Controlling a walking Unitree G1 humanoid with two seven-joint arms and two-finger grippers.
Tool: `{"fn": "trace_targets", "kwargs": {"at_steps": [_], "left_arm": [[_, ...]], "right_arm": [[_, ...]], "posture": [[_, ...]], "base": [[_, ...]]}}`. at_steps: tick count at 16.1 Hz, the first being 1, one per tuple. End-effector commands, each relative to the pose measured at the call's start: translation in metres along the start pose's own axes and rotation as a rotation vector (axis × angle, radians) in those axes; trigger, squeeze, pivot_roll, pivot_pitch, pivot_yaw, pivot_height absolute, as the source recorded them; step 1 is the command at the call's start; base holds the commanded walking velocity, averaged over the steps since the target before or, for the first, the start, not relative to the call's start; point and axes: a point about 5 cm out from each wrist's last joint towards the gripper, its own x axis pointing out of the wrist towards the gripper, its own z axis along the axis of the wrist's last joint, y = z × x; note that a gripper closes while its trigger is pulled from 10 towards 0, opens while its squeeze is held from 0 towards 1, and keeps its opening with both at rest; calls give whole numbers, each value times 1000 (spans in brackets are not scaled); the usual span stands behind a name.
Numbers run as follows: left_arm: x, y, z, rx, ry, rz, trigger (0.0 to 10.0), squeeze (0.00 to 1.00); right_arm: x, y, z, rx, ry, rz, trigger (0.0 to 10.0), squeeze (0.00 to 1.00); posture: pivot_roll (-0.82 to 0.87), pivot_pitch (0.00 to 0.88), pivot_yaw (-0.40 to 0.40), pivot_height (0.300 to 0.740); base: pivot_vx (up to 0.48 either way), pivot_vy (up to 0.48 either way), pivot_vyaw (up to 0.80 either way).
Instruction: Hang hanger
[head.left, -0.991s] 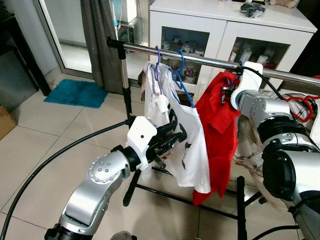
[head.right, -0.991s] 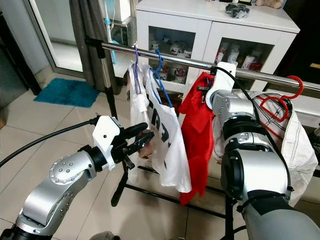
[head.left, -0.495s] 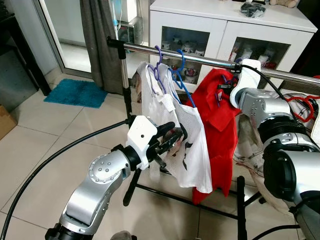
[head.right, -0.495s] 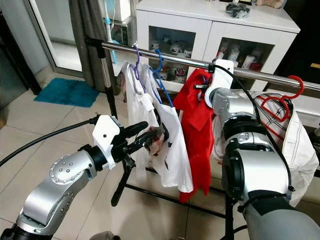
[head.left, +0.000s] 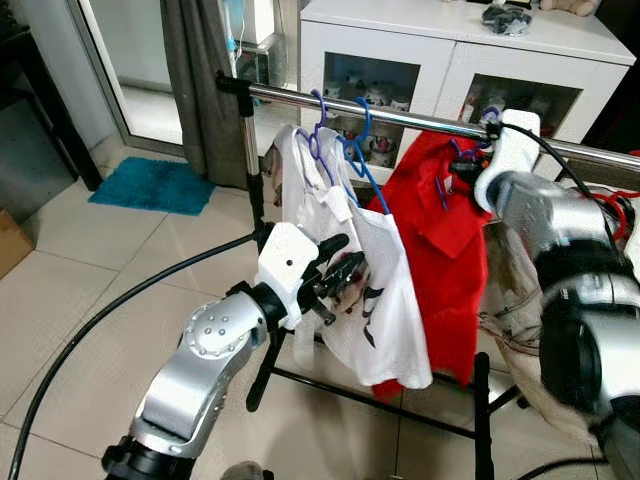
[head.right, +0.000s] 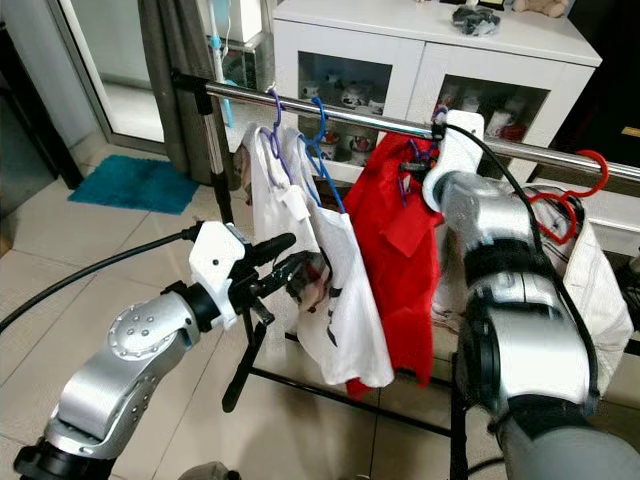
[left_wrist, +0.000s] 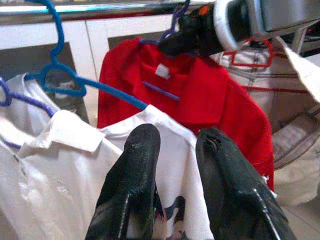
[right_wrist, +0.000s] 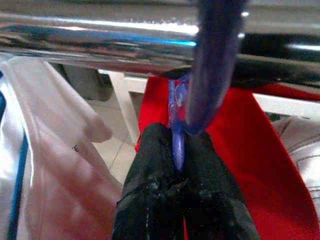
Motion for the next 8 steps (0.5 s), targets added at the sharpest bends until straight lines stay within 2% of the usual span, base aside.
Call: {"fn": "trace_targets", "kwargs": {"at_steps": [1,5,8], "left_arm": [[1,4,0,6,7,35,10000,0],[2,9,-4,-18,8,85,10000,0],[2,8,-8,-18,18,96,10000,0]], "right_arm": [[-8,1,26,-26,-95,26,0,0],[-29,5,10,-66,-94,55,0,0],[-45,3,-15,-67,-37,37,0,0]], "posture": [[74,0,-46,740],[61,0,-28,740],[57,0,-26,740]], "base": [[0,0,0],[0,0,0],[0,0,0]]}}
